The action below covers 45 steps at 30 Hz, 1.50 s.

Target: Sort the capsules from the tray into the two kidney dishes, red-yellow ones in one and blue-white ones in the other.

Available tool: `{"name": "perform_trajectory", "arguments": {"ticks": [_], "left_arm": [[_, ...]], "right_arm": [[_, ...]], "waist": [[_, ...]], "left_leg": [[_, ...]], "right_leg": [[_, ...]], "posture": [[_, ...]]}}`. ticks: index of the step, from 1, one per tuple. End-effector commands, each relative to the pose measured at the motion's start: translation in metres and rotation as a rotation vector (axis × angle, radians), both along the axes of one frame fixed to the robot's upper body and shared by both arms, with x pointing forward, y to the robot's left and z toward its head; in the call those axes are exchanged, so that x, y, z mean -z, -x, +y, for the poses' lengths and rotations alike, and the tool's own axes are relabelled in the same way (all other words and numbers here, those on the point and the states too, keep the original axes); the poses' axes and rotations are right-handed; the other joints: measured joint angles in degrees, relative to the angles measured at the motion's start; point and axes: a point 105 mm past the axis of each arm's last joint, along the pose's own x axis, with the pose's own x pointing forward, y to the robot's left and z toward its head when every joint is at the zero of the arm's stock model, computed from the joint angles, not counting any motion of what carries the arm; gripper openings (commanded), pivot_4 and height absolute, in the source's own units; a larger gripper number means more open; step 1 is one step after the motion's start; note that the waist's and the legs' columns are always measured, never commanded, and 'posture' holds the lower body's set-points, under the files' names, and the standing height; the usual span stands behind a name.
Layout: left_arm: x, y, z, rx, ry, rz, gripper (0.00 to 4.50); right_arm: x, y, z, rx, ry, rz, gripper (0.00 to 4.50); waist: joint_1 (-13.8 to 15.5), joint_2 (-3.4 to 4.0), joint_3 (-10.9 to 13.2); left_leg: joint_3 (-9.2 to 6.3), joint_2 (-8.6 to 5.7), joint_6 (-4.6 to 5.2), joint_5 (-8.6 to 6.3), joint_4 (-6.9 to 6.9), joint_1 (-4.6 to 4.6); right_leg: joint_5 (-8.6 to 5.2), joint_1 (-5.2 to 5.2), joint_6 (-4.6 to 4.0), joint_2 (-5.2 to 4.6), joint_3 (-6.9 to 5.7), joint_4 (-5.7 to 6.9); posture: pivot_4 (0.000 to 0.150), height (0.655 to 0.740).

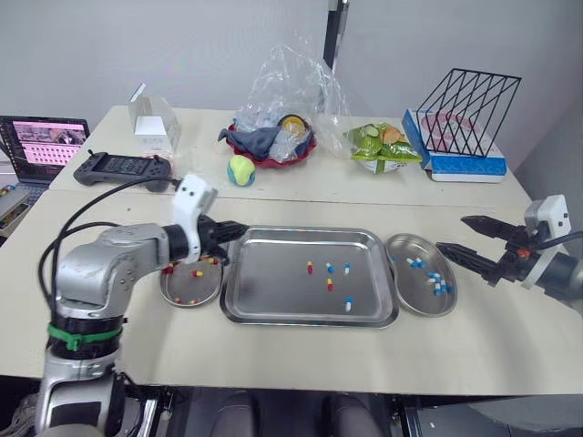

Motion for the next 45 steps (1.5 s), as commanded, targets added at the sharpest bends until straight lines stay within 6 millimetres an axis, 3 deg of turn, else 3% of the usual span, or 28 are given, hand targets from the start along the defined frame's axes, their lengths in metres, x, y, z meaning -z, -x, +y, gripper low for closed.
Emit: {"name": "perform_trajectory", "arguments": {"ticks": [1, 11, 20, 22, 25, 29, 34, 39, 45], "left_arm": [[-0.002, 0.004, 0.017, 0.006, -0.03, -0.034, 0.03], [0.033, 0.011, 0.049, -0.068, -0.203, 0.038, 0.03], [0.031, 0.011, 0.06, -0.106, -0.185, 0.039, 2.98], [0.027, 0.011, 0.067, -0.121, -0.176, 0.023, 3.67], [0.011, 0.01, 0.097, -0.196, -0.098, -0.055, 4.48], [0.006, 0.021, 0.14, -0.276, -0.112, -0.121, 4.48], [0.001, 0.029, 0.175, -0.367, -0.092, -0.213, 4.48], [0.013, 0.034, 0.191, -0.413, -0.106, -0.215, 4.48], [0.018, 0.037, 0.194, -0.417, -0.098, -0.225, 4.48]], "right_arm": [[-0.008, -0.002, 0.002, -0.018, 0.005, -0.026, 4.5], [-0.007, -0.001, 0.001, -0.021, 0.014, -0.021, 4.5], [-0.006, -0.003, -0.005, -0.004, 0.024, -0.018, 4.5], [-0.004, -0.006, -0.011, 0.025, 0.041, -0.035, 4.5], [0.0, -0.011, -0.035, 0.123, 0.031, -0.063, 4.5], [0.011, -0.012, -0.068, 0.244, 0.027, -0.07, 4.5], [0.019, -0.014, -0.083, 0.31, 0.031, -0.092, 4.5], [0.023, -0.015, -0.087, 0.327, 0.033, -0.1, 4.5], [0.023, -0.017, -0.088, 0.332, 0.036, -0.107, 4.5]], "waist": [[0.0, 0.0, 0.0], [0.08, 0.0, 0.0], [0.1, 0.0, 0.0], [0.08, 0.0, 0.0], [0.04, 0.0, 0.0], [-0.15, 0.0, 0.0], [-0.12, 0.02, 0.01], [-0.16, 0.02, 0.01], [-0.29, 0.02, 0.01]], "left_leg": [[0.01, 0.0, 0.0, 0.0, 0.0, 0.0], [0.0, -0.02, 0.03, -0.02, -0.01, -0.03], [0.0, -0.02, 0.03, -0.02, -0.01, -0.04], [0.0, -0.02, 0.03, -0.02, -0.01, -0.04], [0.02, -0.02, 0.03, -0.02, -0.02, -0.04], [0.04, -0.02, 0.04, -0.02, -0.08, -0.03], [0.08, -0.02, 0.04, -0.03, -0.1, 0.0], [0.09, -0.01, 0.04, -0.03, -0.09, 0.0], [0.09, -0.01, 0.04, -0.03, -0.1, 0.0]], "right_leg": [[0.0, 0.0, 0.0, 0.0, 0.0, -0.01], [0.0, -0.02, 0.0, 0.01, 0.03, -0.02], [0.0, -0.02, 0.0, 0.01, 0.03, -0.02], [-0.01, -0.02, 0.01, 0.01, 0.03, -0.02], [0.0, -0.04, 0.0, 0.0, 0.03, -0.01], [-0.01, -0.05, 0.0, 0.0, 0.03, -0.07], [-0.01, -0.03, 0.0, -0.03, 0.03, -0.06], [-0.01, -0.03, 0.0, -0.03, 0.03, -0.06], [-0.01, -0.04, 0.0, -0.03, 0.03, -0.02]], "posture": [[0.15, 0.7334], [0.15, 0.7334], [0.15, 0.7334], [0.15, 0.7334], [0.15, 0.7334], [0.15, 0.7334], [0.15, 0.7334], [0.15, 0.7334], [0.15, 0.7334]]}}
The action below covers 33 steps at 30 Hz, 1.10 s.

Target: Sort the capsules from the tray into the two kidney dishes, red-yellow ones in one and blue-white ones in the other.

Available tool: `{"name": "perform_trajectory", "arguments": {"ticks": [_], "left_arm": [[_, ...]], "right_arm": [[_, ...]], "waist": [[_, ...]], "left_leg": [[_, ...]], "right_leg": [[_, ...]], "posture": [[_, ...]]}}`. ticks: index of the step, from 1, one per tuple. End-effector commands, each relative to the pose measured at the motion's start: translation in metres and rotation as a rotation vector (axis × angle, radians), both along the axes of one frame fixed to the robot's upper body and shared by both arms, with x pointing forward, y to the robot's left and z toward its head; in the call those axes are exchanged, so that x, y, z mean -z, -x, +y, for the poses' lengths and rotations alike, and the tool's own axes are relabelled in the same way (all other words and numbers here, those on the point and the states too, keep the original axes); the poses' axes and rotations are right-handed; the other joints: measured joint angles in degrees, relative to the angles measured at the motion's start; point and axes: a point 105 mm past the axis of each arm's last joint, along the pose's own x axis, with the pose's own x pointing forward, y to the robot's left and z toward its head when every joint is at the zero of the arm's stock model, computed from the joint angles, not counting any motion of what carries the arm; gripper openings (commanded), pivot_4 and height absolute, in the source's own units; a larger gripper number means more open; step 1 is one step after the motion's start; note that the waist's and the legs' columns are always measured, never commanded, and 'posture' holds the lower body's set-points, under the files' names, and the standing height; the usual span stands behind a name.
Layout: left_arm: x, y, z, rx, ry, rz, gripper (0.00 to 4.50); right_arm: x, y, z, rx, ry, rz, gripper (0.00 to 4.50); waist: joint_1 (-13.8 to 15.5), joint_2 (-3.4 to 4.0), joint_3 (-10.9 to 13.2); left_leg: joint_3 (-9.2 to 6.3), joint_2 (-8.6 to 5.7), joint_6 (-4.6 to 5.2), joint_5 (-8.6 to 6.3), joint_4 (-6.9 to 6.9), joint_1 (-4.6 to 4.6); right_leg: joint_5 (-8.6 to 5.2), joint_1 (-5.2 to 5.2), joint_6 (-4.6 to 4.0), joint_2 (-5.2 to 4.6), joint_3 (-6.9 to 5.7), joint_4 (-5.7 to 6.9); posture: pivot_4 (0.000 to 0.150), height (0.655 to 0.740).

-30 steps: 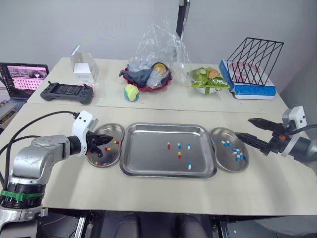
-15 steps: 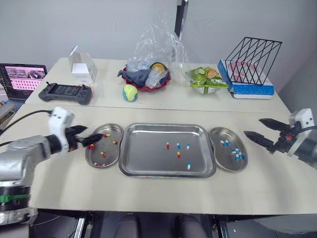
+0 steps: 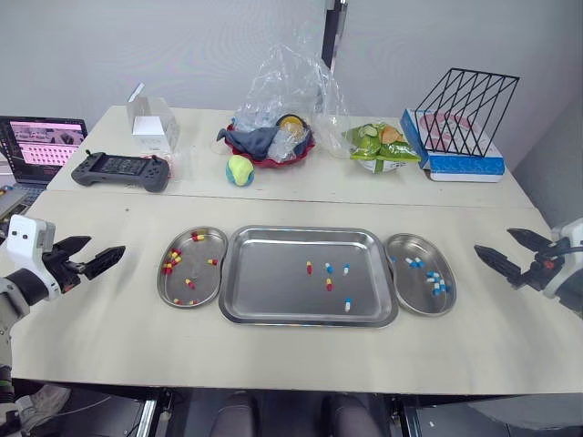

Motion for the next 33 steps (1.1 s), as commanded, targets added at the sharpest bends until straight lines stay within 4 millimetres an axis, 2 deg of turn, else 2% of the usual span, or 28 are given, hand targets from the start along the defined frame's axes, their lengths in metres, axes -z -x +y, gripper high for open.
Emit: {"name": "perform_trajectory", "arguments": {"ticks": [1, 13, 18, 23, 26, 29, 31, 32, 33], "left_arm": [[-0.013, 0.001, 0.002, 0.004, -0.016, -0.063, 4.48], [-0.013, 0.002, 0.003, 0.007, -0.024, -0.074, 4.48], [-0.017, -0.003, -0.008, 0.047, -0.05, -0.075, 4.48], [-0.03, -0.015, -0.05, 0.185, -0.046, -0.107, 4.48], [-0.037, -0.023, -0.09, 0.289, -0.036, -0.123, 4.48], [-0.039, -0.026, -0.109, 0.324, -0.029, -0.122, 4.48], [-0.036, -0.031, -0.141, 0.38, -0.025, -0.122, 4.48], [-0.034, -0.034, -0.167, 0.43, -0.019, -0.126, 4.48], [-0.033, -0.034, -0.183, 0.462, -0.015, -0.129, 4.48]], "right_arm": [[-0.015, -0.001, -0.003, 0.011, 0.016, -0.063, 4.5], [-0.019, -0.004, 0.0, -0.003, 0.023, -0.065, 4.5], [-0.02, -0.003, 0.002, -0.011, 0.025, -0.064, 4.5], [-0.021, -0.001, 0.007, -0.042, -0.004, -0.041, 4.5], [-0.025, 0.005, 0.017, -0.101, -0.036, -0.029, 4.5], [-0.027, 0.008, 0.023, -0.124, -0.043, -0.031, 4.5], [-0.029, 0.009, 0.027, -0.137, -0.028, -0.033, 4.5], [-0.029, 0.01, 0.029, -0.14, -0.022, -0.033, 4.5], [-0.03, 0.011, 0.029, -0.141, -0.019, -0.033, 4.5]], "waist": [[0.04, 0.0, 0.0], [-0.06, 0.0, 0.0], [-0.06, 0.0, 0.0], [0.33, 0.0, 0.0], [0.45, 0.0, 0.0], [0.39, 0.0, 0.0], [0.38, 0.0, 0.0], [0.41, 0.0, 0.0], [0.5, 0.0, 0.0]], "left_leg": [[0.0, 0.0, 0.0, 0.0, 0.0, 0.0], [0.0, 0.0, 0.0, 0.0, 0.0, 0.0], [0.0, 0.0, 0.0, 0.0, 0.0, 0.0], [0.0, 0.0, 0.0, 0.0, 0.01, 0.0], [0.0, 0.0, 0.0, 0.0, 0.02, -0.01], [0.0, 0.0, 0.0, 0.0, 0.04, -0.01], [-0.01, 0.0, 0.0, 0.0, 0.04, 0.0], [-0.01, 0.0, 0.0, 0.0, 0.04, 0.0], [-0.01, -0.01, 0.0, 0.0, 0.05, 0.0]], "right_leg": [[0.0, 0.0, 0.0, 0.0, 0.0, 0.0], [0.0, 0.0, 0.0, 0.0, 0.0, 0.01], [0.0, 0.0, 0.0, 0.0, 0.0, 0.01], [0.0, 0.02, 0.0, -0.01, 0.0, 0.01], [0.0, 0.02, 0.01, 0.0, 0.0, 0.02], [0.01, 0.04, 0.01, 0.0, 0.02, 0.03], [0.01, 0.03, 0.01, 0.02, 0.03, 0.03], [0.01, 0.03, 0.01, 0.01, 0.03, 0.04], [0.01, 0.05, 0.02, 0.01, 0.04, 0.04]], "posture": [[0.15, 0.7334], [0.15, 0.7334], [0.15, 0.7334], [0.15, 0.7334], [0.15, 0.7334], [0.15, 0.7334], [0.15, 0.7334], [0.15, 0.7334], [0.15, 0.7334]]}}
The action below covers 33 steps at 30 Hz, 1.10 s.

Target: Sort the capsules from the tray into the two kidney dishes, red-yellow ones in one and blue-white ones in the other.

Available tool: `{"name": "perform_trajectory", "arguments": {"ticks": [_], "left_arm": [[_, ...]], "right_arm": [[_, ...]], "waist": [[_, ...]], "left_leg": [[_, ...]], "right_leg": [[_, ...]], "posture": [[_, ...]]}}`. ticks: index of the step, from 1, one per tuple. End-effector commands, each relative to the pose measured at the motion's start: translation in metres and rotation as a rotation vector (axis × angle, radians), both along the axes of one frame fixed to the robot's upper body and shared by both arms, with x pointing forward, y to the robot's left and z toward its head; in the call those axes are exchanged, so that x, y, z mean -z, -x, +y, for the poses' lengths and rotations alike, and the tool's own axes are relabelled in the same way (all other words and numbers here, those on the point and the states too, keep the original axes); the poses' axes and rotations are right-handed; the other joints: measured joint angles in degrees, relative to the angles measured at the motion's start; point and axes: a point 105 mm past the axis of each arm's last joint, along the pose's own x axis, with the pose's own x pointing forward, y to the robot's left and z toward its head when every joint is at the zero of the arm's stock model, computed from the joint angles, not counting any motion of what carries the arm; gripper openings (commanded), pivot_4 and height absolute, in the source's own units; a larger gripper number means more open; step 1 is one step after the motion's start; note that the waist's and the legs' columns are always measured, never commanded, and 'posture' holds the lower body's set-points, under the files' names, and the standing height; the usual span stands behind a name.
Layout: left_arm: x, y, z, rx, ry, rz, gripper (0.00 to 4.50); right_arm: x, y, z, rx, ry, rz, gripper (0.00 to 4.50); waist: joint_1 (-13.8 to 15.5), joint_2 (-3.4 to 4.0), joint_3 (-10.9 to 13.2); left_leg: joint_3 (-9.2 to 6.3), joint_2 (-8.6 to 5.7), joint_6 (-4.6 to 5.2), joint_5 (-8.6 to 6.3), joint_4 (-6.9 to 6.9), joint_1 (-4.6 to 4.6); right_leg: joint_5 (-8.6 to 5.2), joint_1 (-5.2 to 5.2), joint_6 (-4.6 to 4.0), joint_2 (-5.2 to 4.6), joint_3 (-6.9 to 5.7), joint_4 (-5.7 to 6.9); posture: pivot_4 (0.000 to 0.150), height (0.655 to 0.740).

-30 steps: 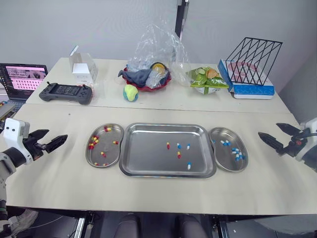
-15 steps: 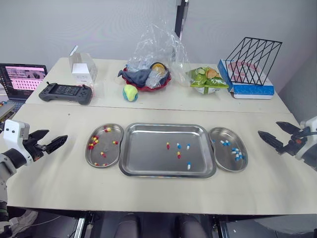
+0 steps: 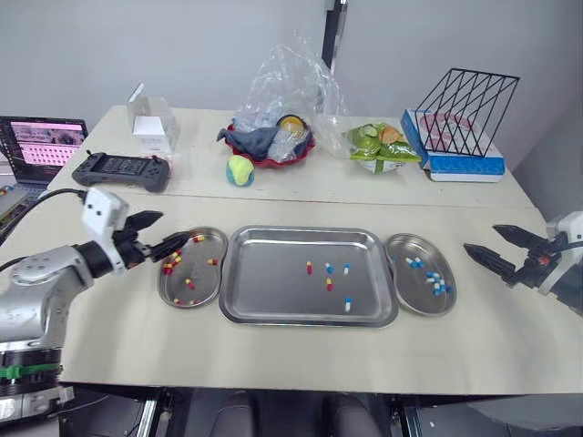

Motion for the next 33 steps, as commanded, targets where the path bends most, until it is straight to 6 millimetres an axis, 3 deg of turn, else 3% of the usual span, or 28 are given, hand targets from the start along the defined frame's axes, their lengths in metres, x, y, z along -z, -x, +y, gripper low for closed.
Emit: {"name": "perform_trajectory", "arguments": {"ticks": [1, 5, 12, 17, 33], "left_arm": [[-0.005, -0.004, -0.057, 0.091, -0.001, -0.048, 4.48], [0.002, -0.005, -0.105, 0.155, 0.041, -0.028, 4.48], [0.024, 0.001, -0.146, 0.195, -0.01, 0.039, 4.48], [0.042, 0.001, -0.157, 0.136, -0.048, 0.081, 4.48], [0.064, -0.003, -0.192, 0.098, -0.163, 0.114, 4.48]], "right_arm": [[-0.02, 0.004, 0.003, -0.013, 0.016, -0.065, 4.5], [-0.019, 0.011, 0.002, -0.001, 0.028, -0.07, 4.5], [-0.018, 0.017, 0.0, 0.019, 0.034, -0.067, 4.5], [-0.017, 0.021, -0.006, 0.046, 0.045, -0.061, 4.5], [-0.024, 0.021, -0.01, 0.056, 0.07, -0.059, 4.5]], "waist": [[0.22, 0.0, 0.0], [0.36, -0.01, 0.0], [-0.07, 0.02, -0.02], [0.12, 0.02, -0.02], [0.09, 0.02, -0.02]], "left_leg": [[-0.01, -0.02, 0.0, 0.0, 0.04, -0.01], [-0.04, -0.07, 0.04, -0.02, 0.14, -0.04], [-0.04, -0.08, 0.05, -0.02, 0.12, 0.02], [-0.05, -0.09, 0.05, -0.02, 0.13, 0.01], [-0.11, -0.15, 0.07, -0.02, 0.16, -0.01]], "right_leg": [[0.01, 0.03, 0.02, -0.01, -0.01, 0.0], [0.04, 0.06, 0.07, -0.03, 0.01, -0.01], [0.03, 0.07, 0.07, -0.01, 0.07, -0.01], [0.02, 0.07, 0.09, -0.02, 0.08, -0.02], [0.01, 0.12, 0.12, -0.01, 0.12, -0.06]], "posture": [[0.15, 0.7334], [0.15, 0.7334], [0.15, 0.7334], [0.15, 0.7334], [0.15, 0.7334]]}}
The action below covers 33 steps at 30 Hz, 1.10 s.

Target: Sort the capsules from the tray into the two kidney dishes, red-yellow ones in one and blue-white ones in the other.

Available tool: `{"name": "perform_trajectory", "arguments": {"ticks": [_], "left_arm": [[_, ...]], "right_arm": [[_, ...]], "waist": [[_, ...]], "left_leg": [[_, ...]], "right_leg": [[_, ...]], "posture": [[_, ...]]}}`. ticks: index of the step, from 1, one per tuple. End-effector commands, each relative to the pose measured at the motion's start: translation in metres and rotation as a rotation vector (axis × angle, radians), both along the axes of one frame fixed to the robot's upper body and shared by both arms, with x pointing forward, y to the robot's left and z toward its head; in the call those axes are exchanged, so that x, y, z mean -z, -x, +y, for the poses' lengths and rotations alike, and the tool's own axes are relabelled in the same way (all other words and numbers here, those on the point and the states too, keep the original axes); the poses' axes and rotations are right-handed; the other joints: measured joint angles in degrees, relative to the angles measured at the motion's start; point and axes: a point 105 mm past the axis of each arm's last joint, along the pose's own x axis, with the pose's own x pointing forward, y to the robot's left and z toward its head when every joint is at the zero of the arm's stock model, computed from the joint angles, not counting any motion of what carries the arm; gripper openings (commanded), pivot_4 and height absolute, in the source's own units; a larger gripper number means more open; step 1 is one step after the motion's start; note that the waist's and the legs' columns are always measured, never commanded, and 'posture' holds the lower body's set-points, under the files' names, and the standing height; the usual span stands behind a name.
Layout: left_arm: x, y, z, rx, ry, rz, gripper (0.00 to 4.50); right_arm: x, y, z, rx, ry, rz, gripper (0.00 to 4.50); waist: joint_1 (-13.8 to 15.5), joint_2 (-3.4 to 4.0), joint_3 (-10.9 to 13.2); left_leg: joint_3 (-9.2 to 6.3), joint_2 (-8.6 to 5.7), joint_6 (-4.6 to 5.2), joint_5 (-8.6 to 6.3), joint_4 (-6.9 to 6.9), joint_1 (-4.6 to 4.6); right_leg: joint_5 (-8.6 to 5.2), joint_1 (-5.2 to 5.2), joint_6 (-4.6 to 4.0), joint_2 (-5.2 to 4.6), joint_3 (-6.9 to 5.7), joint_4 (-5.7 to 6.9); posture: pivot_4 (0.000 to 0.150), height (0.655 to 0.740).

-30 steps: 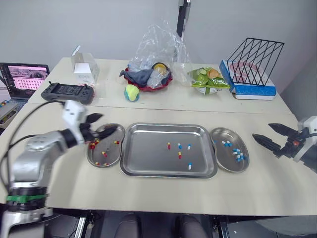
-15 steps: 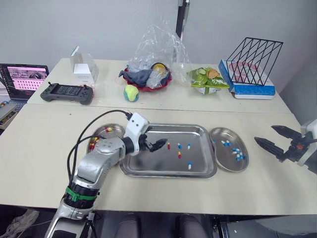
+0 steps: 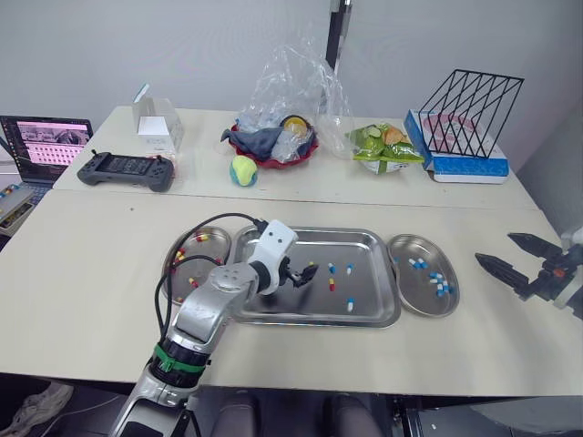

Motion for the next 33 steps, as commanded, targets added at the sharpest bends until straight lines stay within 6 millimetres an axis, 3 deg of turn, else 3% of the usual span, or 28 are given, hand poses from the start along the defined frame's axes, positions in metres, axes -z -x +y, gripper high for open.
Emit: {"name": "perform_trajectory", "arguments": {"ticks": [1, 10, 16, 24, 29, 31, 33], "left_arm": [[-0.004, -0.001, -0.006, 0.012, -0.049, -0.047, 4.48], [0.006, -0.007, -0.002, -0.042, -0.09, -0.028, 4.48], [0.026, -0.011, -0.005, -0.004, -0.143, 0.0, 2.64], [0.023, -0.015, 0.005, -0.03, -0.128, -0.012, 0.01], [0.018, -0.014, 0.007, -0.022, -0.104, -0.03, 0.01], [0.002, -0.01, 0.004, 0.03, 0.007, -0.066, 0.01], [-0.018, -0.011, 0.014, -0.002, 0.128, -0.102, 0.01]], "right_arm": [[-0.019, 0.003, -0.005, 0.006, 0.023, -0.048, 4.5], [-0.02, 0.01, -0.009, 0.024, 0.026, -0.045, 4.5], [-0.02, 0.009, -0.009, 0.037, 0.033, -0.046, 4.5], [-0.021, 0.009, -0.01, 0.04, 0.038, -0.042, 4.5], [-0.02, 0.007, -0.009, 0.037, 0.034, -0.038, 4.5], [-0.019, 0.004, -0.004, 0.023, 0.02, -0.037, 4.5], [-0.019, 0.001, 0.002, 0.006, 0.009, -0.039, 4.5]], "waist": [[-0.05, 0.01, -0.01], [-0.03, 0.02, -0.01], [0.09, 0.09, -0.05], [0.01, 0.15, -0.09], [-0.04, 0.17, -0.1], [-0.1, 0.18, -0.1], [-0.3, 0.19, -0.09]], "left_leg": [[0.0, 0.0, 0.0, 0.0, -0.01, 0.0], [0.0, 0.0, 0.0, 0.0, -0.01, 0.0], [-0.02, -0.03, 0.01, 0.0, 0.0, 0.09], [-0.09, -0.07, 0.18, -0.1, -0.04, 0.6], [-0.1, -0.08, 0.19, -0.11, -0.04, 0.59], [-0.1, -0.08, 0.19, -0.11, -0.04, 0.59], [-0.1, -0.07, 0.2, -0.11, -0.06, 0.57]], "right_leg": [[0.0, 0.0, 0.0, 0.0, 0.0, 0.0], [-0.01, 0.0, 0.01, -0.01, 0.01, -0.01], [-0.01, 0.12, 0.02, -0.01, 0.0, -0.04], [-0.09, 0.8, 0.11, -0.01, 0.0, -0.27], [-0.09, 0.8, 0.11, 0.0, 0.0, -0.27], [-0.09, 0.8, 0.11, 0.0, 0.0, -0.27], [-0.09, 0.76, 0.11, 0.0, 0.0, -0.28]], "posture": [[0.15, 0.7334], [0.15, 0.7334], [0.15, 0.7334], [0.15, 0.7334], [0.15, 0.7334], [0.15, 0.7334], [0.15, 0.7334]]}}
